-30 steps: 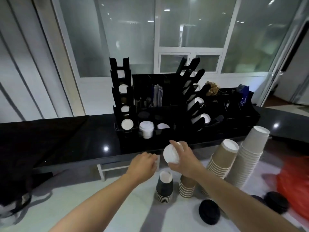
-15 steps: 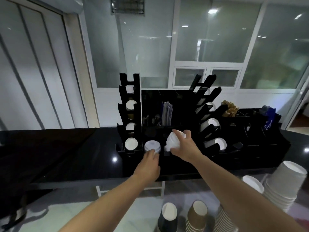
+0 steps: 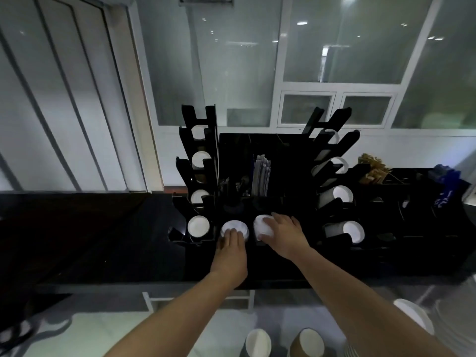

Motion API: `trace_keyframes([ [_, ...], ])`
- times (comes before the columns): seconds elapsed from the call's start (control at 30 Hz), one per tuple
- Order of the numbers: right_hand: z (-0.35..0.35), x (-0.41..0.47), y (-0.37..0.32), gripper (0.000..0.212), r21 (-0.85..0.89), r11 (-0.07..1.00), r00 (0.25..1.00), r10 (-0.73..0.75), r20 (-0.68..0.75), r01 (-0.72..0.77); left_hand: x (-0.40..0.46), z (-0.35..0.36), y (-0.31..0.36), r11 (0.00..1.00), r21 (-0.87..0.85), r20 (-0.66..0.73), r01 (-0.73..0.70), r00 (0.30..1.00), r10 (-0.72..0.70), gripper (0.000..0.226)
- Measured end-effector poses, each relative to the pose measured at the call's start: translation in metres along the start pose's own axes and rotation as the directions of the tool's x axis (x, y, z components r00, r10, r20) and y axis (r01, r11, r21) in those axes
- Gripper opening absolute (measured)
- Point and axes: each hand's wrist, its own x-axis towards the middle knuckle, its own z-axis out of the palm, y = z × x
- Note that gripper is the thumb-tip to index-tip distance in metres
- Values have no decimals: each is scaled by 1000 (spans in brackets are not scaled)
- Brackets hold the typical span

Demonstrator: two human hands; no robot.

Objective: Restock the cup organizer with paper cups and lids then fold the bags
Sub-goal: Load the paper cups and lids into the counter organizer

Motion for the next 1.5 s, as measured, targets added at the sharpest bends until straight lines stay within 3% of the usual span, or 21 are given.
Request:
trace_keyframes([
  [0.13, 21, -12, 4, 51, -17, 999, 1000, -29, 8, 29, -1, 2, -3, 999, 13, -6, -44, 999, 44, 81],
  [0.3, 22, -16, -3, 55, -11, 998, 998, -61, 29, 61, -6, 3, -8, 997, -53, -6, -56, 998, 55, 78],
  [0.37, 19, -23, -2, 55, 0, 998, 991, -67, -112, 68, -10, 0, -8, 991, -95, -38, -90, 996, 86, 76],
  [0.43, 17, -31, -2, 35, 6, 996, 960, -81, -268, 86, -15, -2, -6, 980, -133, -79, -149, 987, 140, 75],
  [0.47, 15, -37, -4, 25, 21, 995, 944, -86, -318, 98, -19, -3, -6, 971, -149, -98, -185, 980, 172, 73],
  [0.53, 14, -49, -5, 26, 33, 993, 932, -97, -349, 116, -26, -2, -6, 951, -163, -147, -264, 959, 241, 67],
  [0.7, 23, -91, -4, 34, 138, 990, 963, -3, -269, 42, -51, 17, -10, 881, -234, -256, -411, 900, 352, 52],
  [0.83, 35, -122, -6, 26, 169, 983, 969, 107, -222, -70, -65, 27, -9, 830, -286, -315, -479, 865, 391, 45],
  [0.9, 39, -145, -8, 16, 187, 974, 962, 169, -214, -129, -76, 28, -3, 789, -297, -380, -538, 824, 420, 37],
  [1.03, 52, -212, 0, 29, 210, 959, 966, 223, -134, -192, -104, 40, 24, 684, -285, -461, -672, 721, 516, 16],
  [1.1, 59, -246, 12, 29, 231, 945, 958, 262, -112, -231, -120, 50, 41, 655, -281, -434, -701, 702, 565, 11],
  [1.2, 72, -288, 28, 27, 250, 934, 955, 284, -81, -256, -147, 64, 57, 630, -309, -308, -712, 702, 642, 34],
  [1.37, 98, -334, 53, 34, 185, 943, 960, 258, 109, -275, -181, 91, 86, 705, -245, -85, -665, 739, 668, 43],
  [1.5, 136, -361, 71, 64, 129, 955, 925, 216, 313, -266, -214, 112, 105, 760, -265, -33, -594, 793, 608, 29],
])
